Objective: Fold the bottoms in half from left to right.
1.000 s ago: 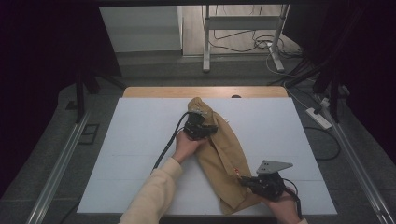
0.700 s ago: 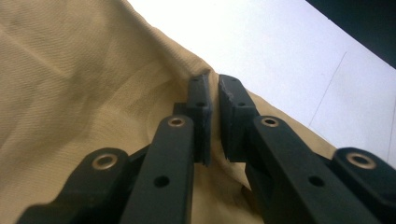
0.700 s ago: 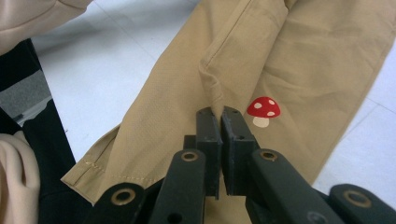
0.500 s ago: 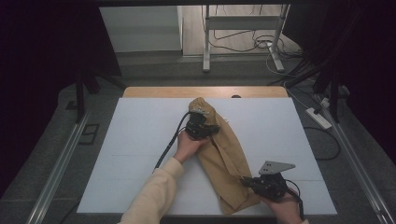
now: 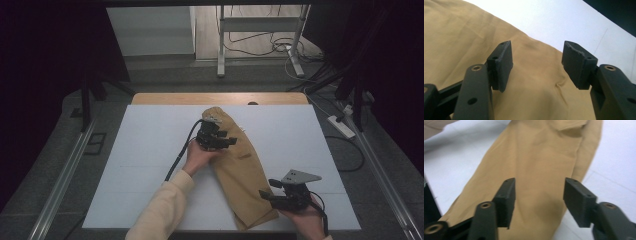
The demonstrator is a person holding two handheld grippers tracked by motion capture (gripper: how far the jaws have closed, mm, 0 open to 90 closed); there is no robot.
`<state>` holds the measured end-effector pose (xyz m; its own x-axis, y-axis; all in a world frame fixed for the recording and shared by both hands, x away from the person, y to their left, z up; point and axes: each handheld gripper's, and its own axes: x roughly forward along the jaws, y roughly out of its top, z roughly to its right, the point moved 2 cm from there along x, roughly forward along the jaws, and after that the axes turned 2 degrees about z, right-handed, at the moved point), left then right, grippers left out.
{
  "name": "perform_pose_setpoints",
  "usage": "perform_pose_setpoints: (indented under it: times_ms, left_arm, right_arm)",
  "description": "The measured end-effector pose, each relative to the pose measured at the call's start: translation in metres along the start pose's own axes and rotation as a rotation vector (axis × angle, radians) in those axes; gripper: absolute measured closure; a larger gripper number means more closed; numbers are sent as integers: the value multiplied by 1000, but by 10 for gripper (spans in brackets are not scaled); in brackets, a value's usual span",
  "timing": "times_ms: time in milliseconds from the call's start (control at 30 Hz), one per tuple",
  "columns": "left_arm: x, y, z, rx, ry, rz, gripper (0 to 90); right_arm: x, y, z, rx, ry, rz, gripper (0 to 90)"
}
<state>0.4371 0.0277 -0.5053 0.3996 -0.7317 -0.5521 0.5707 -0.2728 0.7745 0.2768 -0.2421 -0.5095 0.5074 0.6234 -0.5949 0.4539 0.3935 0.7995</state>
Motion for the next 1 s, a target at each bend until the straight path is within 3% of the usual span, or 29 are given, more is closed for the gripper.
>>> perform_pose_setpoints:
  times_ms: [67,267,700,1000]
  left_arm:
    - [-4,-2,-1,-3,-8,2,406]
    - [-15,-8,-3,14,-14,-14,393]
    - [-38,-22,2,56,-21,-26,391]
    - [-50,-34,1,59,-17,-32,387]
  right_arm:
    - [0,1,1,-1,-17,6,390]
    - [6,4,4,-15,-8,-16,394]
    - [22,10,21,15,-9,-51,393]
    - [34,16,25,13,-11,-72,394]
